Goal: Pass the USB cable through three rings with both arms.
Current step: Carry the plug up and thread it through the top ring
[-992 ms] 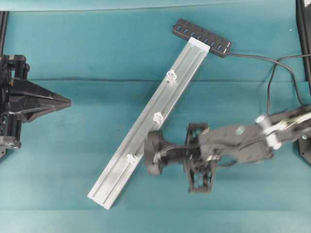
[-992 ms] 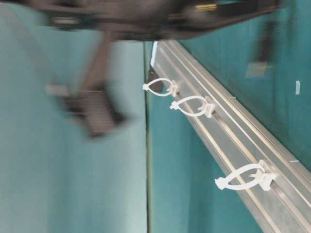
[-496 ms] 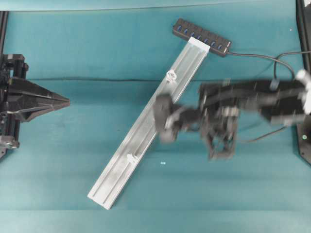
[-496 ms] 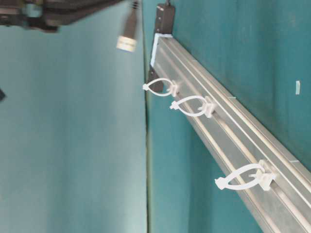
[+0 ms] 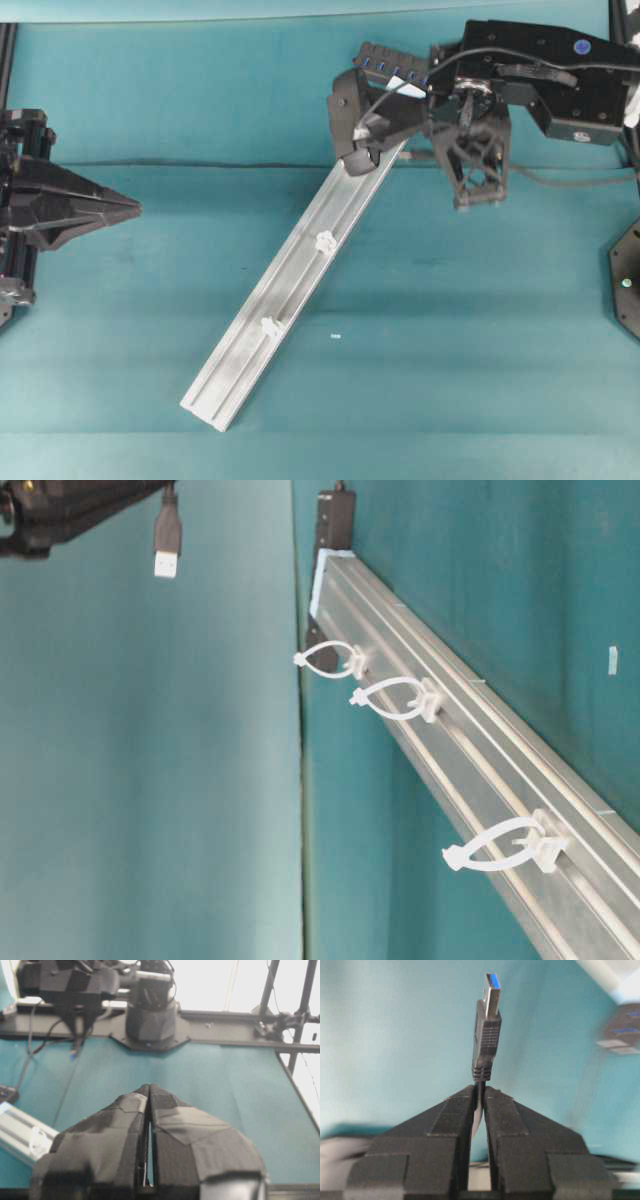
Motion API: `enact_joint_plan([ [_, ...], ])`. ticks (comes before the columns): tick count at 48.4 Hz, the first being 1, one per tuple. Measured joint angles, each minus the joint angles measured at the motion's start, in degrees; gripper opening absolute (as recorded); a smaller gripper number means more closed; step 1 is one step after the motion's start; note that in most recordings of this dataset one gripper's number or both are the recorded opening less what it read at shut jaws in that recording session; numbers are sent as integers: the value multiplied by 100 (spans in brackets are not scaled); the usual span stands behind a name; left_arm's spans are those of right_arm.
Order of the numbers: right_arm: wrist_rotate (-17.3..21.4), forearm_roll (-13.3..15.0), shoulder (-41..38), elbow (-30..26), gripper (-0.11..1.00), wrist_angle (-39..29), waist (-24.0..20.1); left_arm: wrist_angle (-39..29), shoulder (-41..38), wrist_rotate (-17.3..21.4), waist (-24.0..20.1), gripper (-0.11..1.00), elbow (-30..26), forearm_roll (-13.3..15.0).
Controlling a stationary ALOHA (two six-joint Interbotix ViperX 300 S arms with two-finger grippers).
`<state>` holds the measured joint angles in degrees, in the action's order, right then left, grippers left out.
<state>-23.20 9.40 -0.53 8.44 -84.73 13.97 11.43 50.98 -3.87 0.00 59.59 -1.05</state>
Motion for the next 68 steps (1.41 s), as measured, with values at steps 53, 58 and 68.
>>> enact_joint_plan([
  [53,-3876,580,132,1345,12,3410,1336,-1099,677,-448,0,-2,-360,0],
  [58,-3981,439,70,1485,12,3665,1345,-1116,642,-448,-26,-1,-360,9],
  [68,-4386,149,44,1696,12,4395,1345,-1125,527,-466,-62,-1,-360,0],
])
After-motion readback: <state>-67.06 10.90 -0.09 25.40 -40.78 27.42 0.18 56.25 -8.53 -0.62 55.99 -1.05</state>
